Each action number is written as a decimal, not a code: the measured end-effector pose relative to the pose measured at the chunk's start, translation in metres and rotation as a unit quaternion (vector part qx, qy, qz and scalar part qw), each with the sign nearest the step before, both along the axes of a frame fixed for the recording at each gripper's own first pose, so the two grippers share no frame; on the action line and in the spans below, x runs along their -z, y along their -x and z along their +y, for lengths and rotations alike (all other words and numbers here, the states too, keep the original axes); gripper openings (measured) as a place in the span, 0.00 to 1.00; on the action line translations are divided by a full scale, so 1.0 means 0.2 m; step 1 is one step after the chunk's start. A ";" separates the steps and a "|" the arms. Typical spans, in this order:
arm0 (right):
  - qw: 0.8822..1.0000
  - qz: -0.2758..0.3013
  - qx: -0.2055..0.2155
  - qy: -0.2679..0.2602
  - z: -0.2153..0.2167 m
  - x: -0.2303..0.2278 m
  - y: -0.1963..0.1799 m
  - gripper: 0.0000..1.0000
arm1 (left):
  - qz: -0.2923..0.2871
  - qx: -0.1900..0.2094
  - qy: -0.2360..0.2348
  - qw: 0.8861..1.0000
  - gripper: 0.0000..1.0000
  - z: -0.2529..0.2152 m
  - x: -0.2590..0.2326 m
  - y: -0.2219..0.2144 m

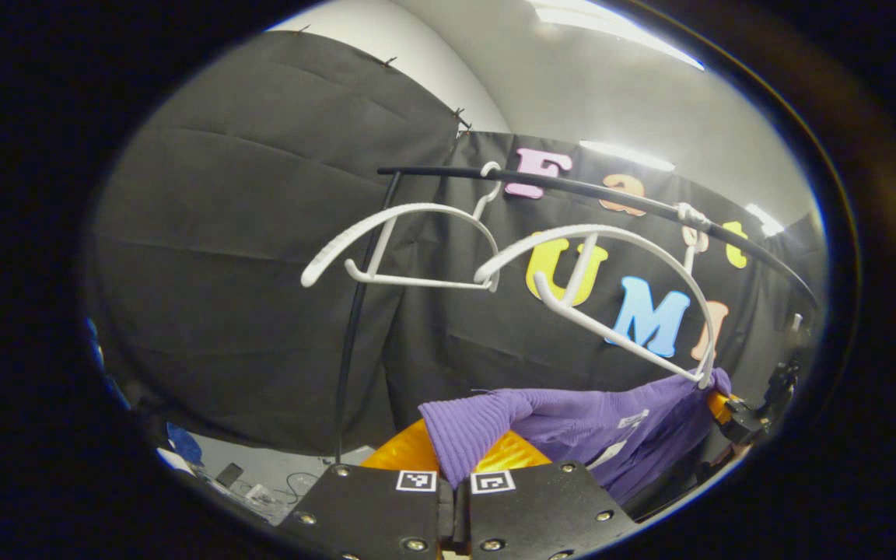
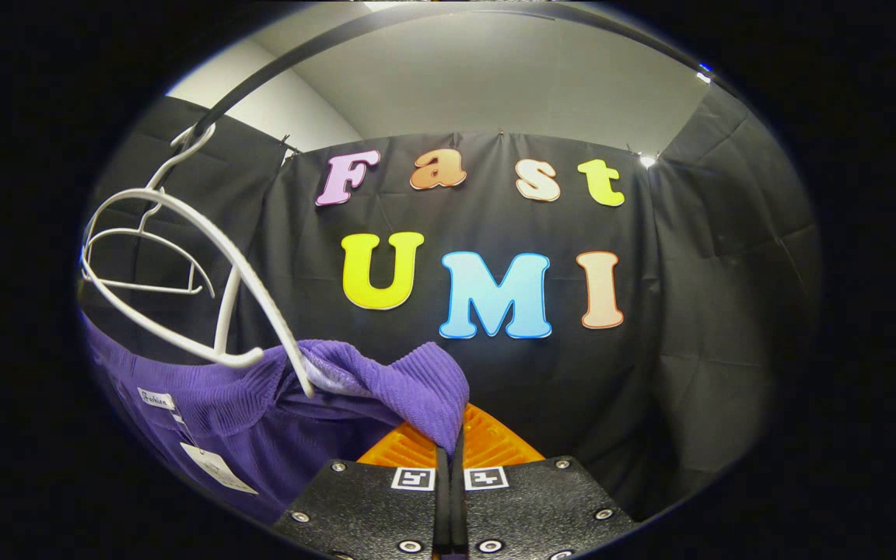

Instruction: Grasp the clothes on the hanger with both hands and then place them into the laundry hamper below.

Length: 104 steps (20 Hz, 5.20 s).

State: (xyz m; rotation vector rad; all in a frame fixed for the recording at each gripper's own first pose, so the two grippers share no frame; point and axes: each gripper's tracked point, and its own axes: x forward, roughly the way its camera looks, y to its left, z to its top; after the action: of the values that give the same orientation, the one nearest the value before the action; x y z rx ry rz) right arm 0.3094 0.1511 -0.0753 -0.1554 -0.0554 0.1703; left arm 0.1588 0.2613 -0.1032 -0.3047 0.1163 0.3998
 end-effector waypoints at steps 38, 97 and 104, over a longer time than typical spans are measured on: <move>0.915 0.396 -0.058 -0.043 0.29 1.10 1.52 0.00 | 0.215 0.192 0.004 0.958 0.01 -0.44 1.17 0.76; 0.966 0.243 0.045 -0.080 -0.61 0.71 1.48 0.95 | 0.149 0.148 -0.127 0.969 1.00 -0.89 0.50 0.65; 0.989 0.096 0.071 -0.089 -1.03 0.15 1.48 0.95 | 0.025 0.155 -0.171 0.973 1.00 -1.34 -0.27 0.70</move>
State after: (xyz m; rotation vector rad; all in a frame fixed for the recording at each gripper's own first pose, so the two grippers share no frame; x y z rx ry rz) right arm 0.0129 -0.0540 -0.1047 0.0350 0.1316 0.0367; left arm 0.0195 -0.0077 -0.0489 0.0646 0.1405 0.1125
